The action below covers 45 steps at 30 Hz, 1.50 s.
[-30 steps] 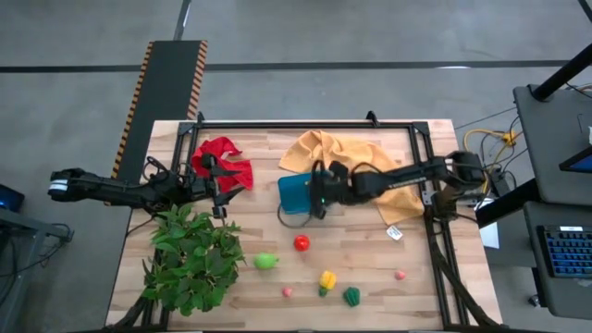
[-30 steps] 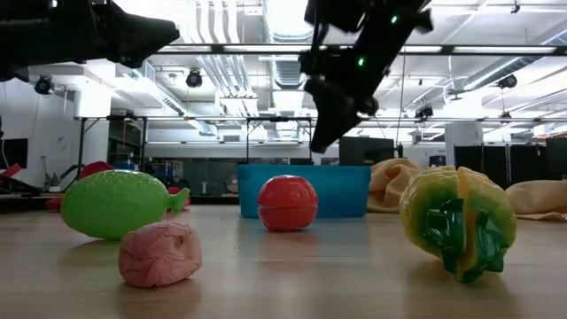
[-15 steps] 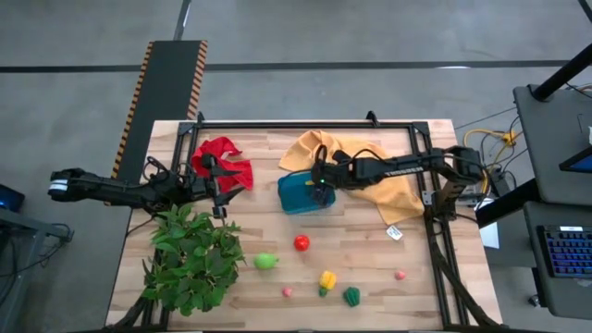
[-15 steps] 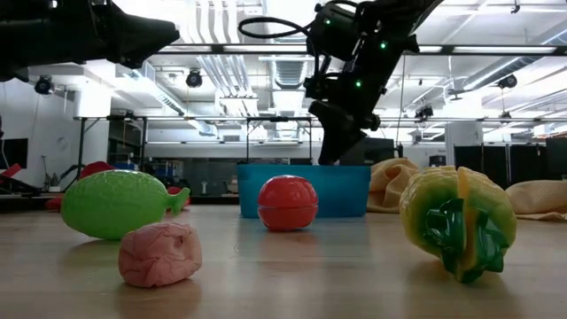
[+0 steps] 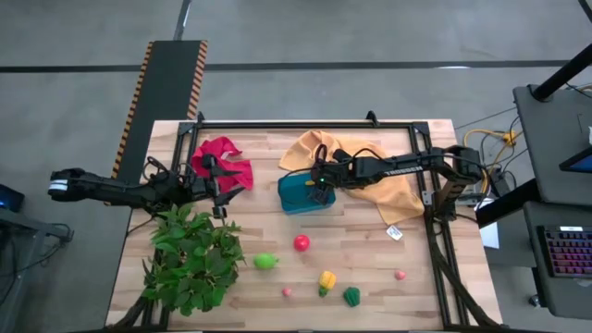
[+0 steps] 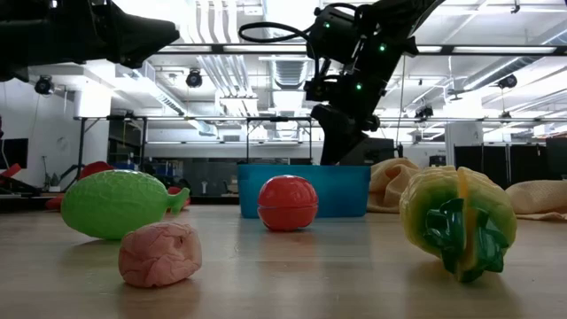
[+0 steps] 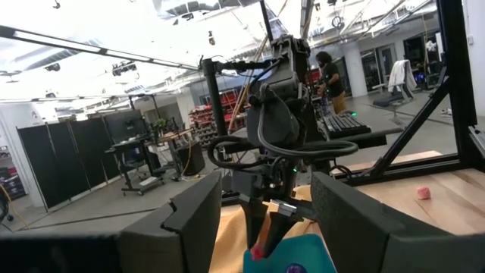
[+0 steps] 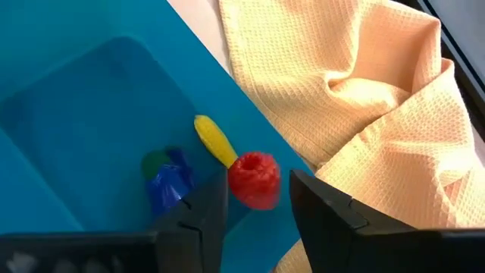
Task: Pick and placing Produce into tupperware
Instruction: Put the red raspberry into the blue bin, then put the right pink peach into the blue bin
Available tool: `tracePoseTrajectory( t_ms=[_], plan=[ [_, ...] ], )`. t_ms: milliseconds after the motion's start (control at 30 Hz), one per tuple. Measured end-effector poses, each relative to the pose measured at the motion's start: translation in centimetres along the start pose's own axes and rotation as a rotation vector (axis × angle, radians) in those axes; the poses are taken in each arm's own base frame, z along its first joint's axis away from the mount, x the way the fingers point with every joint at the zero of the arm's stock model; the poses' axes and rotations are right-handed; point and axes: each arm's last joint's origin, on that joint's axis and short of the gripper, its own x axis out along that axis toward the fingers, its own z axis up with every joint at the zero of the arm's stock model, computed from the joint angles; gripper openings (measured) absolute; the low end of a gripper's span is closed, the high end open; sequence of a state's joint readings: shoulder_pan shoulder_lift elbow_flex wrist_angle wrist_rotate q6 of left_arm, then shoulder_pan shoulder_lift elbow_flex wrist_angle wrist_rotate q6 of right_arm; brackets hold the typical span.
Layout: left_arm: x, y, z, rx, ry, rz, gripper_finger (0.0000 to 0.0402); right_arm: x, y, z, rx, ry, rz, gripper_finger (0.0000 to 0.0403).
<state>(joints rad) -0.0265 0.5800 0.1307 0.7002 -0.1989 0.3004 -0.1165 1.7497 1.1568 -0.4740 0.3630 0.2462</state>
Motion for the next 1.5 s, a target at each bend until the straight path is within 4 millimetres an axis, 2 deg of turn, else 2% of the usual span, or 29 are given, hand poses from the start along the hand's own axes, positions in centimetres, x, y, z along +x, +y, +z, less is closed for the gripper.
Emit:
tracePoseTrajectory(
  t_ms=[267,367,467,667,867,967,1067,1233,1500],
  plan=[
    [0.0,0.0,0.0,0.0,0.003,-0.001,0.019,-0.3,-0.1,0.0,0.034,0.004,0.001,0.018],
    [0.0,0.0,0.0,0.0,0.002,0.0,0.019,-1.8,0.0,0.2,0.031,0.002,0.046,0.0185],
    [0.0,0.0,-0.1,0.001,0.005,-0.001,0.019,-4.7,0.6,0.3,0.034,-0.043,0.154,0.0187],
    [0.0,0.0,-0.1,0.001,0.005,-0.001,0.019,-13.1,1.9,-0.4,0.071,-0.199,0.386,0.0187],
    [0.0,0.0,-0.1,0.001,0.006,-0.001,0.019,-21.3,3.2,-3.4,-0.025,-0.34,0.629,0.0187],
    [0.1,-0.1,-0.1,0.002,0.01,-0.003,0.019,-24.4,3.8,-5.3,-0.026,-0.355,0.751,0.0187],
    [0.1,-0.1,-0.2,0.002,0.013,-0.004,0.019,-26.5,4.5,-7.1,-0.005,-0.32,0.855,0.0187],
    [0.2,-0.1,-0.2,0.003,0.017,-0.005,0.019,-27.9,5.6,-10.2,0.048,-0.22,0.823,0.0187],
    [0.2,-0.1,-0.2,0.003,0.017,-0.005,0.019,-26.4,6.6,-14.5,0.275,0.125,0.561,0.0187]
  ],
)
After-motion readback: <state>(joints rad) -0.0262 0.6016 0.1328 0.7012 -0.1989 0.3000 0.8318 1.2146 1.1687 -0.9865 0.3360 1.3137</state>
